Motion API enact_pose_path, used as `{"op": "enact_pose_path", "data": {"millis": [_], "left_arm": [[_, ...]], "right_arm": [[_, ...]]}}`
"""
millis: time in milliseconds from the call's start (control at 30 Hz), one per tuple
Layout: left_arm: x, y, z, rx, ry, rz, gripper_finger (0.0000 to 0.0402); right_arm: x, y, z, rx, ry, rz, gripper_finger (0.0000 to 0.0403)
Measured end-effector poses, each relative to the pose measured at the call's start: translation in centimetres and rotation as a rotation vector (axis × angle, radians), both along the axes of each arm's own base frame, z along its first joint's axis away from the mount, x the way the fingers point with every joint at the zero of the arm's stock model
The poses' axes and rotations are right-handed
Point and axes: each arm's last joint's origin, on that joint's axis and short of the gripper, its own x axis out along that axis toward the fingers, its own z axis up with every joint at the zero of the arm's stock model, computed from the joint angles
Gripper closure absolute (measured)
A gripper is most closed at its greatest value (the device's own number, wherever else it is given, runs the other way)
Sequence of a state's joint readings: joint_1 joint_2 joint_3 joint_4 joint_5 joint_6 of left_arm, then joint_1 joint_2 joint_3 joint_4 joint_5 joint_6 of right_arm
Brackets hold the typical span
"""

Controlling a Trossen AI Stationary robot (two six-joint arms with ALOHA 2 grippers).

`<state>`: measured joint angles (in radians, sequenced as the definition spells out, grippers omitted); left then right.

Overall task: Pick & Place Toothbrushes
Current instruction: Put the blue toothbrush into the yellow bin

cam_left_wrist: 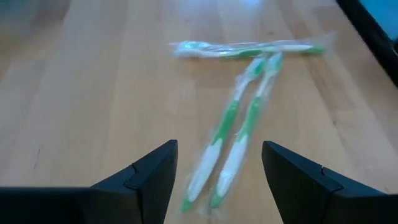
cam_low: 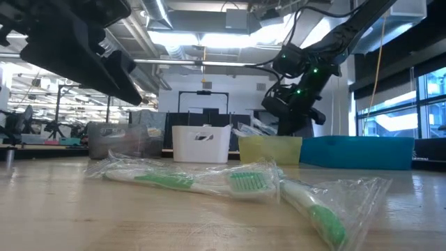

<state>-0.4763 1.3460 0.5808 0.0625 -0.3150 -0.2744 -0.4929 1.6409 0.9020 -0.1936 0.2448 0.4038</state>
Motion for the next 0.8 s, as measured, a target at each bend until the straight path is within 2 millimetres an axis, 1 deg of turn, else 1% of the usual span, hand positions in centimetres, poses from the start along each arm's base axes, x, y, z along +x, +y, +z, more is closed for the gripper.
{"op": "enact_pose_path", "data": {"millis": [133,267,467,567,667,800], "left_arm": [[0.7,-0.5,-0.3,0.015,-0.036,-0.09,0.0172],[1.5,-0.8,-0.6,0.076,-0.015,-0.126,0.0172],[3.2,-0.5,-1.1,0.146,0.109,-0.117,0.0172],[3.7,-0.1,-1.3,0.167,0.168,-0.1,0.0172],[4.1,0.1,-1.3,0.158,0.201,-0.105,0.0172],[4.3,0.3,-1.4,0.127,0.223,-0.136,0.0172]], "right_arm": [[-0.2,0.2,-0.2,0.037,0.018,0.018,0.0344],[-0.2,0.3,-0.3,0.049,0.022,0.024,0.0341],[-0.2,0.3,-0.3,0.071,0.009,0.043,0.0353],[-0.2,0.3,-0.3,0.067,0.01,0.044,0.0353],[-0.1,0.3,-0.2,0.062,0.011,0.051,0.0337],[-0.1,0.3,-0.2,0.056,0.006,0.056,0.03]]}}
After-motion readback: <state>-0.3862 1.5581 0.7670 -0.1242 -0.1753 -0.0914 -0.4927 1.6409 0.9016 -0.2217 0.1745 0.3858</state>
